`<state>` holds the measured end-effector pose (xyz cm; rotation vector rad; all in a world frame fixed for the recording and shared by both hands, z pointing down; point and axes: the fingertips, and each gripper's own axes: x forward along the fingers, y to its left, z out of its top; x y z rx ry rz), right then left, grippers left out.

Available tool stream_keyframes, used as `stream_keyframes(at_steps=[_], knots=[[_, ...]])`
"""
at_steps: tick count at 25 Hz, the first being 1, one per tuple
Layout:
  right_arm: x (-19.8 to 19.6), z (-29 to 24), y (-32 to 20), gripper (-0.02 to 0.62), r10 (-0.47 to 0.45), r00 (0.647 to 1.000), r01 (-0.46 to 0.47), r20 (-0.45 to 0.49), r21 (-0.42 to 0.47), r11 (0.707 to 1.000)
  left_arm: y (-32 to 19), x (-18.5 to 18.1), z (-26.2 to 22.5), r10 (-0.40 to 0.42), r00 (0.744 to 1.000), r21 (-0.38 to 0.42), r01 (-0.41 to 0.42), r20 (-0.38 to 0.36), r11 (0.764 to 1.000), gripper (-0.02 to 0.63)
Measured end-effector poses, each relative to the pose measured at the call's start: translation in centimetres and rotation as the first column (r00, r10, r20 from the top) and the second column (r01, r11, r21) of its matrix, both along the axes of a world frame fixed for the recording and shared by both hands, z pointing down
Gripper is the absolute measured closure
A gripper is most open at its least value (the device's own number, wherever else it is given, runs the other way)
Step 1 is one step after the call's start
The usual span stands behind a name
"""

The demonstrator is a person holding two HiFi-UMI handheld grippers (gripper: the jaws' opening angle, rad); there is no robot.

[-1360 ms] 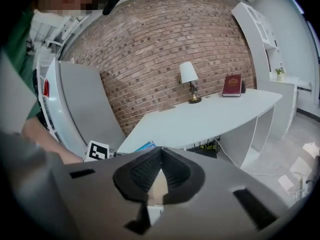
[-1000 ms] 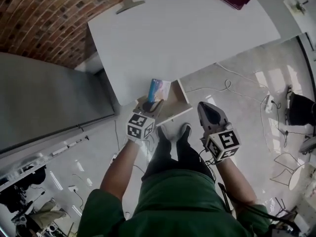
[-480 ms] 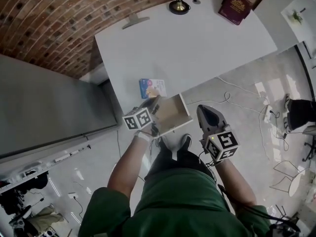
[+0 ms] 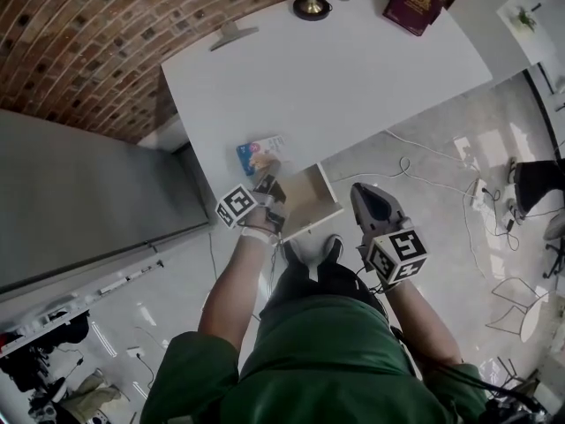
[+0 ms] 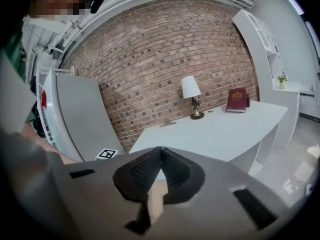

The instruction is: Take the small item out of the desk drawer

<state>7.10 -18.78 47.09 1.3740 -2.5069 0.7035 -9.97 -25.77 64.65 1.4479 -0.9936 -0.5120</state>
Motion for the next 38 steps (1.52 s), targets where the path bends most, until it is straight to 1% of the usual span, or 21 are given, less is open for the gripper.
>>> stream_keyframes(at_steps=[2, 3, 7, 10, 12, 14, 16, 19, 22, 24, 27, 32, 38], knots=[[0.0, 0.1, 0.3, 0.592, 0.001, 1.0, -0.001, 0.013, -0.005, 1.0, 0.0, -0.2, 0.2, -0.043, 0.998, -0.014, 0.042, -0.055, 0.999, 0.526], [0.0, 0.2, 0.5, 0.592, 0.001, 1.0, -0.001, 0.015, -0.007, 1.0, 0.0, -0.2, 0.4, -0.056, 0.996, -0.024, 0.055, -0.07, 0.998, 0.525], [-0.5, 0.1, 1.1, 0.592, -0.006, 1.0, 0.006, 0.016, -0.007, 1.0, 0.2, -0.8, 1.2, -0.127, 0.986, -0.083, 0.118, -0.111, 0.99, 0.52], [-0.9, -0.1, 1.7, 0.592, -0.014, 1.0, 0.014, 0.019, 0.002, 1.0, 0.4, -1.4, 1.5, -0.172, 0.977, -0.11, 0.159, -0.127, 0.981, 0.515], [-1.1, -0.3, 2.1, 0.592, -0.016, 1.0, 0.016, 0.018, 0.007, 1.0, 0.7, -1.9, 1.8, -0.205, 0.969, -0.133, 0.187, -0.136, 0.973, 0.488], [-1.2, -0.5, 2.6, 0.592, -0.016, 1.0, 0.016, 0.014, 0.012, 1.0, 1.2, -2.3, 2.0, -0.229, 0.963, -0.155, 0.207, -0.144, 0.966, 0.429], [-1.3, -0.6, 3.0, 0.592, -0.017, 1.0, 0.017, 0.011, 0.019, 1.0, 1.6, -2.4, 1.9, -0.23, 0.962, -0.158, 0.207, -0.15, 0.966, 0.393], [-1.6, -0.7, 3.7, 0.592, -0.021, 1.0, 0.021, 0.013, 0.023, 1.0, 2.5, -2.1, 1.3, -0.222, 0.961, -0.156, 0.198, -0.162, 0.968, 0.36], [-2.1, -0.8, 4.6, 0.592, -0.027, 0.999, 0.027, 0.016, 0.024, 0.999, 3.5, -2.1, 1.1, -0.232, 0.958, -0.174, 0.203, -0.169, 0.964, 0.331], [-2.4, -0.9, 5.0, 0.592, -0.034, 0.999, 0.034, 0.016, 0.029, 0.999, 4.0, -2.2, 1.2, -0.237, 0.959, -0.196, 0.205, -0.156, 0.959, 0.314], [-3.1, -1.2, 5.6, 0.592, -0.045, 0.999, 0.045, 0.017, 0.035, 0.998, 4.9, -2.2, 1.7, -0.223, 0.968, -0.24, 0.189, -0.12, 0.952, 0.296], [-3.8, -1.0, 6.7, 0.592, -0.058, 0.998, 0.057, 0.023, 0.019, 0.998, 6.0, -2.2, 2.8, -0.208, 0.973, -0.263, 0.177, -0.097, 0.948, 0.291], [-3.2, -0.4, 7.2, 0.592, -0.044, 0.999, 0.044, 0.02, 0.003, 0.999, 6.7, -1.9, 3.9, -0.193, 0.978, -0.269, 0.165, -0.082, 0.949, 0.291]])
